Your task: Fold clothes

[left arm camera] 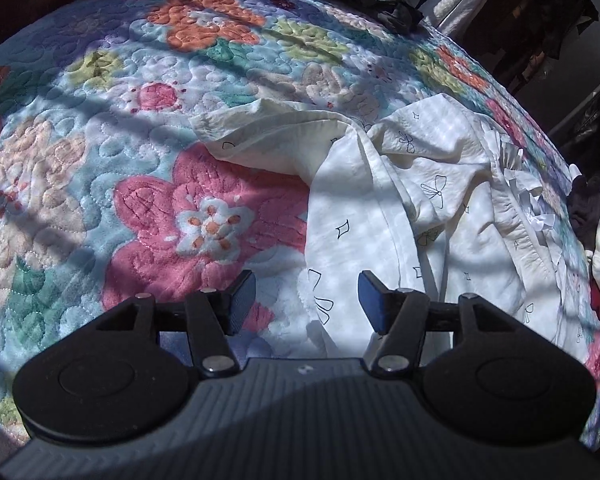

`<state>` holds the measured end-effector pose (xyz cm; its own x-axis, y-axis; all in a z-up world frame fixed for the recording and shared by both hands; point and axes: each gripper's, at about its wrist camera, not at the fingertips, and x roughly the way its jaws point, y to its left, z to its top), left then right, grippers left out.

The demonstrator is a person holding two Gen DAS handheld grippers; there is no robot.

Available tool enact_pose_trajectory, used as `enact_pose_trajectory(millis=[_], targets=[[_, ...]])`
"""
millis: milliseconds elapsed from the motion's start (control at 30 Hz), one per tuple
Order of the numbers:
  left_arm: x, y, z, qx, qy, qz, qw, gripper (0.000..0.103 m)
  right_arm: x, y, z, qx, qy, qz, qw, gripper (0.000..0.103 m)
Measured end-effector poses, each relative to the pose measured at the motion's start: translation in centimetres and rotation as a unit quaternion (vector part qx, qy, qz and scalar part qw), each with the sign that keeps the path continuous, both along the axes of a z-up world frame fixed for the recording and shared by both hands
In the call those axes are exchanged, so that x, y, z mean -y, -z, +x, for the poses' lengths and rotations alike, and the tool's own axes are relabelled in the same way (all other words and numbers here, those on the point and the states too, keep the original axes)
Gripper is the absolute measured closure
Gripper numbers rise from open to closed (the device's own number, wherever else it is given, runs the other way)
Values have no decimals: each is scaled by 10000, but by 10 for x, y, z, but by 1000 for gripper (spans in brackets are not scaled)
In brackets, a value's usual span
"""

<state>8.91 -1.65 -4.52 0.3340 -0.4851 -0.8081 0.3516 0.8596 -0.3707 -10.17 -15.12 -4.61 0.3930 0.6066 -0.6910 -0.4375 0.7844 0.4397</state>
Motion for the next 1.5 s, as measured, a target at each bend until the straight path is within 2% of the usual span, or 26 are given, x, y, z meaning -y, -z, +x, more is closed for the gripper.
enact_pose_trajectory(millis=[67, 133, 167, 200, 267, 367, 467, 500, 600, 700, 767, 933, 1000, 1067, 1133, 1200, 1233, 1267, 1300, 1367, 1433, 1467, 1500], targets=[[-1, 5, 4, -44, -3, 98, 9999, 46, -5, 15, 4, -328, -109, -75, 9994, 95], [0, 9, 8, -74, -3, 211, 9997, 46, 0, 21, 5, -549, -25, -173, 9983, 88], [0, 10, 11, -76, -11, 255, 9996, 46, 4, 20, 5, -608, 34, -182, 9980, 84], [-1, 10, 14, -85, -29, 258, 9996, 46, 11, 14, 6, -609, 91, -166, 9980, 71], [-4, 5, 21, -102, -84, 195, 9997, 46, 28, -6, 8, -488, 205, -160, 9985, 59], [-9, -8, 33, -101, -265, 116, 9995, 46, 62, -54, 17, -7, 363, -147, 9992, 56], [-12, -26, 51, -14, -528, 18, 9986, 46, 89, -98, 47, 295, 560, -243, 9977, 53], [-10, -30, 60, -44, -532, 17, 9986, 46, 94, -109, 58, 349, 548, -396, 9971, 53], [0, -36, 81, -55, -400, 102, 9991, 43, 95, -125, 98, 505, 386, -1357, 9887, 49], [11, -27, 99, 42, -347, 405, 9986, 34, 100, -116, 140, 582, 176, -2163, 9744, 48], [14, -12, 110, -8, -427, 570, 9975, 34, 112, -100, 166, 553, 180, -2396, 9691, 48], [14, 35, 129, -445, -522, 439, 9967, 34, 136, -53, 212, 591, 405, -2596, 9630, 48], [21, 40, 129, -312, -320, 546, 9975, 32, 140, -36, 225, 538, 471, -2648, 9616, 48], [27, 39, 128, -151, -168, 559, 9982, 22, 143, -21, 236, 492, 497, -2695, 9605, 48], [30, 40, 130, -126, -257, 436, 9986, 17, 143, -12, 243, 491, 400, -2774, 9587, 47], [35, 41, 129, 10, -250, 406, 9989, 16, 139, -4, 248, 605, 165, -3055, 9501, 45], [39, 41, 127, 181, -134, 451, 9987, 20, 136, 1, 250, 664, 49, -3196, 9452, 44], [44, 40, 124, 348, 39, 542, 9979, 40, 134, 5, 253, 719, -60, -3328, 9402, 38], [52, 39, 120, 539, 175, 724, 9958, 49, 132, 11, 255, 775, -164, -3428, 9361, 33], [64, 37, 116, 740, 264, 956, 9923, 66, 134, 20, 260, 766, -116, -3412, 9368, 33], [69, 34, 113, 785, 381, 876, 9923, 90, 141, 26, 266, 705, 62, -3233, 9437, 39], [72, 31, 112, 845, 475, 924, 9910, 96, 146, 24, 268, 659, 202, -2999, 9515, 66], [76, 27, 111, 939, 591, 1017, 9886, 96, 151, 21, 270, 619, 324, -2767, 9584, 99]])
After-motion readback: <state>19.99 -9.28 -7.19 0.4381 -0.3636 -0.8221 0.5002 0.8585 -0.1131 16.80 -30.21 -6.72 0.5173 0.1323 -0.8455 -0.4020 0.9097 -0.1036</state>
